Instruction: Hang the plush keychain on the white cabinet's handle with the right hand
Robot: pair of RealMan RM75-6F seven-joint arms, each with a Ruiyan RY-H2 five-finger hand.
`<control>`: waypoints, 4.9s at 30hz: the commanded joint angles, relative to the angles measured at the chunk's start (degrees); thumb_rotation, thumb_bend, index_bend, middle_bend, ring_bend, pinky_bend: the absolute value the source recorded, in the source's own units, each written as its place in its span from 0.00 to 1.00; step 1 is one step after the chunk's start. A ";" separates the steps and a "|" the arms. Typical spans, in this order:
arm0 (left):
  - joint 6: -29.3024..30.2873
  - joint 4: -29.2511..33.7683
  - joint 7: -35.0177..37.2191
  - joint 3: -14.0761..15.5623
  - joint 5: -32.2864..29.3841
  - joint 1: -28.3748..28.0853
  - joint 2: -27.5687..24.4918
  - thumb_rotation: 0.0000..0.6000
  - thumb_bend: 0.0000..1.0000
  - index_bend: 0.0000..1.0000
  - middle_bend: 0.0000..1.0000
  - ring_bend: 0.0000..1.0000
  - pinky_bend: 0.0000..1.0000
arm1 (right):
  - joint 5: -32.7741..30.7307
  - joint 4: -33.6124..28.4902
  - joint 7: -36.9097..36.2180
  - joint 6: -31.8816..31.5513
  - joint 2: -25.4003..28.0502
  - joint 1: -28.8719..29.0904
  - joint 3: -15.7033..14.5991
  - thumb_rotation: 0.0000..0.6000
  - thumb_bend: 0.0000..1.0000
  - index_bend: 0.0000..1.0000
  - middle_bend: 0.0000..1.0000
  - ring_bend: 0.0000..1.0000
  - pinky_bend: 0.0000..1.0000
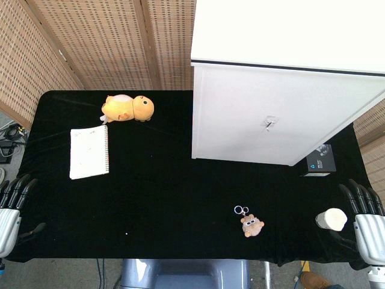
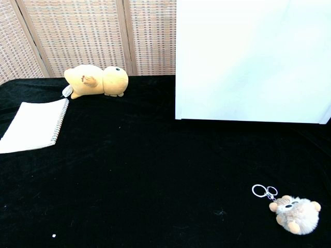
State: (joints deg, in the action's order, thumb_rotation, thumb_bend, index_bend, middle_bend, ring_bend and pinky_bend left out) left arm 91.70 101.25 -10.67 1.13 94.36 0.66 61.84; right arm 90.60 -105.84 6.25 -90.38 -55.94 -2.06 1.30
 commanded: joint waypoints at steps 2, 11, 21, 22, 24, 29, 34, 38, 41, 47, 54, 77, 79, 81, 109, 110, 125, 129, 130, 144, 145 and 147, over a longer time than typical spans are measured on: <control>-0.18 0.03 -0.01 0.06 -0.01 -0.06 -0.03 1.00 0.00 0.00 0.00 0.00 0.00 | 0.06 0.08 -0.02 0.06 -0.03 -0.02 -0.09 1.00 0.00 0.00 0.00 0.00 0.00; -1.07 -0.15 0.04 -0.14 -0.71 -0.44 0.08 1.00 0.00 0.00 0.00 0.00 0.00 | 0.23 0.88 0.49 2.04 -0.85 1.55 0.36 1.00 0.00 0.00 0.12 0.05 0.02; -2.66 0.06 -1.61 -0.80 -2.60 -1.18 0.93 1.00 0.00 0.00 0.00 0.00 0.00 | -0.25 2.38 -0.50 19.56 -1.48 14.48 3.62 1.00 0.01 0.13 0.78 0.76 1.00; -2.98 0.19 -1.57 -0.79 -2.84 -1.28 0.98 1.00 0.00 0.00 0.00 0.00 0.00 | -0.04 2.26 -1.61 21.68 -1.21 15.99 3.75 1.00 0.03 0.16 0.79 0.77 1.00; -3.92 0.34 -1.83 -0.96 -3.60 -1.69 1.11 1.00 0.00 0.00 0.00 0.00 0.00 | -0.03 2.23 -5.14 27.00 -0.88 19.90 4.44 1.00 0.11 0.22 0.82 0.80 1.00; -4.65 0.04 -4.20 -2.06 -5.42 -2.41 2.28 1.00 0.00 0.00 0.00 0.00 0.00 | -2.91 3.52 -11.56 36.48 -2.45 27.18 6.26 1.00 0.31 0.34 0.86 0.84 1.00; -5.36 0.01 -4.92 -2.29 -6.61 -2.75 2.82 1.00 0.00 0.00 0.00 0.00 0.00 | -8.42 4.92 -10.59 42.96 -6.77 32.02 7.32 1.00 0.34 0.36 0.87 0.85 1.00; -5.40 -0.05 -4.91 -2.58 -7.34 -2.85 2.90 1.00 0.00 0.00 0.00 0.00 0.00 | -12.27 6.58 -6.30 45.24 -10.94 34.49 7.32 1.00 0.43 0.39 0.88 0.85 1.00; -5.39 -0.23 -5.37 -2.94 -8.12 -2.93 3.06 1.00 0.00 0.00 0.00 0.00 0.00 | -15.33 7.47 -3.38 45.92 -14.03 35.53 6.96 1.00 0.45 0.42 0.88 0.85 1.00; -5.81 -0.40 -5.23 -3.09 -8.93 -3.14 3.13 1.00 0.00 0.00 0.00 0.00 0.00 | -19.17 9.42 1.99 46.51 -18.75 36.90 5.45 1.00 0.46 0.47 0.89 0.85 1.00; -6.14 -0.43 -5.45 -3.32 -9.77 -3.42 3.12 1.00 0.00 0.00 0.00 0.00 0.00 | -25.31 12.92 8.59 46.94 -24.31 38.34 3.38 1.00 0.49 0.52 0.90 0.85 1.00; -6.59 -0.26 -4.72 -3.35 -10.86 -3.86 2.69 1.00 0.00 0.00 0.00 0.00 0.00 | -36.69 18.76 19.00 43.82 -32.24 41.40 1.02 1.00 0.57 0.50 0.91 0.85 1.00; -6.71 -0.23 -4.71 -3.29 -10.90 -3.92 2.69 1.00 0.00 0.00 0.00 0.00 0.00 | -36.64 18.92 19.05 43.50 -32.40 41.43 1.00 1.00 0.57 0.50 0.91 0.85 1.00; -6.89 -0.25 -4.83 -3.23 -10.98 -4.00 2.73 1.00 0.00 0.00 0.00 0.00 0.00 | -36.41 19.51 20.07 42.96 -32.82 41.60 0.56 1.00 0.57 0.52 0.91 0.85 1.00; -7.22 0.06 -5.23 -2.68 -11.21 -4.29 2.61 1.00 0.00 0.00 0.00 0.00 0.00 | -35.30 23.27 23.45 39.37 -37.15 40.87 -0.93 1.00 0.57 0.55 0.91 0.86 1.00; -7.21 0.06 -5.23 -2.68 -11.22 -4.29 2.63 1.00 0.00 0.00 0.00 0.00 0.00 | -35.20 23.34 23.42 39.34 -37.23 40.83 -0.93 1.00 0.57 0.55 0.91 0.86 1.00; -7.21 0.22 -5.18 -2.61 -11.27 -4.41 2.50 1.00 0.00 0.00 0.00 0.00 0.00 | -35.91 23.66 24.93 39.92 -37.60 41.00 -1.02 1.00 0.57 0.54 0.91 0.86 1.00; -7.23 0.28 -5.05 -2.57 -11.25 -4.42 2.41 1.00 0.00 0.00 0.00 0.00 0.00 | -36.23 23.60 25.32 39.96 -37.69 41.08 -0.95 1.00 0.57 0.54 0.91 0.86 1.00; -7.22 0.29 -5.04 -2.57 -11.23 -4.43 2.40 1.00 0.00 0.00 0.00 0.00 0.00 | -36.30 23.63 25.44 39.97 -37.72 41.10 -0.95 1.00 0.57 0.54 0.91 0.86 1.00; -7.22 0.27 -4.90 -2.59 -11.34 -4.51 2.32 1.00 0.00 0.00 0.00 0.00 0.00 | -36.13 25.37 26.74 39.50 -39.16 41.19 -1.11 1.00 0.57 0.53 0.91 0.86 1.00; -7.21 0.27 -4.89 -2.58 -11.32 -4.51 2.32 1.00 0.00 0.00 0.00 0.00 0.00 | -36.07 25.47 26.74 39.51 -39.22 41.19 -1.10 1.00 0.57 0.54 0.91 0.86 1.00; -7.21 0.25 -4.90 -2.58 -11.32 -4.52 2.33 1.00 0.00 0.00 0.00 0.00 0.00 | -35.88 25.66 26.77 39.48 -39.27 41.17 -1.11 1.00 0.59 0.56 0.91 0.86 1.00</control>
State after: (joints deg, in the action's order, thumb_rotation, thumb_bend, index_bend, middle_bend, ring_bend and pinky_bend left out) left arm 84.48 101.49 -15.58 -1.45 83.04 -3.86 64.17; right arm 54.70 -80.20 33.00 -50.89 -95.19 39.11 0.19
